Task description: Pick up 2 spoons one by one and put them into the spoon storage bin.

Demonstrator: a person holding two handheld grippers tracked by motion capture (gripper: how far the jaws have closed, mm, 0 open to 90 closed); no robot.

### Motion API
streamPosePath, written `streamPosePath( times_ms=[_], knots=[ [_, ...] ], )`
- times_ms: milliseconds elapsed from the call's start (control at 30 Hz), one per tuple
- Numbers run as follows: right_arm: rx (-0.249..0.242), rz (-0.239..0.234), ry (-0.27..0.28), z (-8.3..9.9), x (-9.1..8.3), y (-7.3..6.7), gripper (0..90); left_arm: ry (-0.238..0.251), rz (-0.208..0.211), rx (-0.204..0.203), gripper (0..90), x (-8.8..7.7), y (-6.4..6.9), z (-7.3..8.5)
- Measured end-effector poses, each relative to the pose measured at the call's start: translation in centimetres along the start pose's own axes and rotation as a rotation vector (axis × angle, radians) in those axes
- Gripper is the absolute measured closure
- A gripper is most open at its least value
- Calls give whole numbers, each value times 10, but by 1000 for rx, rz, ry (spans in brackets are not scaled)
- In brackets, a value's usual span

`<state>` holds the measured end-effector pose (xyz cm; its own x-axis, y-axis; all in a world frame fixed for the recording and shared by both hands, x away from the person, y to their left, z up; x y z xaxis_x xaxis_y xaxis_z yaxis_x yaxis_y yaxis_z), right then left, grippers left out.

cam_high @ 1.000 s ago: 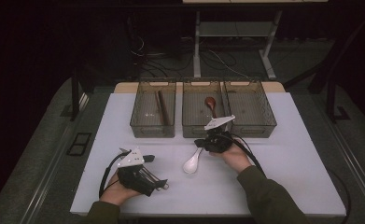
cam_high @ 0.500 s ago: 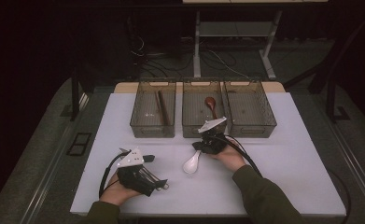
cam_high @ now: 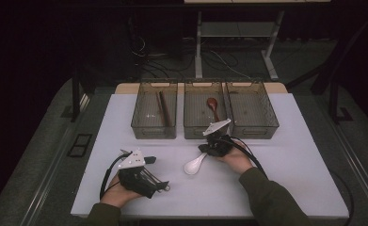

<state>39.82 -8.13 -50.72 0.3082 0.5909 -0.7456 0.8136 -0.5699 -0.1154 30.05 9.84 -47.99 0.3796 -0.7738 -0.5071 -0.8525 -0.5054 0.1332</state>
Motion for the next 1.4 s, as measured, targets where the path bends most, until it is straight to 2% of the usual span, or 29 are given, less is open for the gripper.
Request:
streamPosePath(
  times_ms=[300, 900, 1267, 1300, 1400],
  knots=[
    [7, 12, -24, 16, -12, 5, 898, 4, 0, -3, 0, 0, 0, 0],
    [28, 23, -23, 33, -27, 14, 898, 4, -1, -5, 0, 0, 0, 0],
    [37, 18, -46, 54, -44, 7, 898, 2, -1, -5, 0, 0, 0, 0],
    [26, 19, -45, 56, -46, 6, 898, 3, -1, -5, 0, 0, 0, 0],
    [32, 22, -36, 57, -49, 6, 886, 1, -1, -2, 0, 0, 0, 0]
  ],
)
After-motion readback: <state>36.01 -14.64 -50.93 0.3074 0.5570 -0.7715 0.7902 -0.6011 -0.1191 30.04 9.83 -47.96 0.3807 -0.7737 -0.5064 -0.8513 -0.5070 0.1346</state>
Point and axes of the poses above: each handheld gripper's, and its own axes: x roughly forward along the jaws, z roughly out of its underside, y roughly to its right, the point moved 9 cm from there along x, roughly forward along the jaws, and after that the axes turned 2 degrees about -z, right-handed, at the moved point
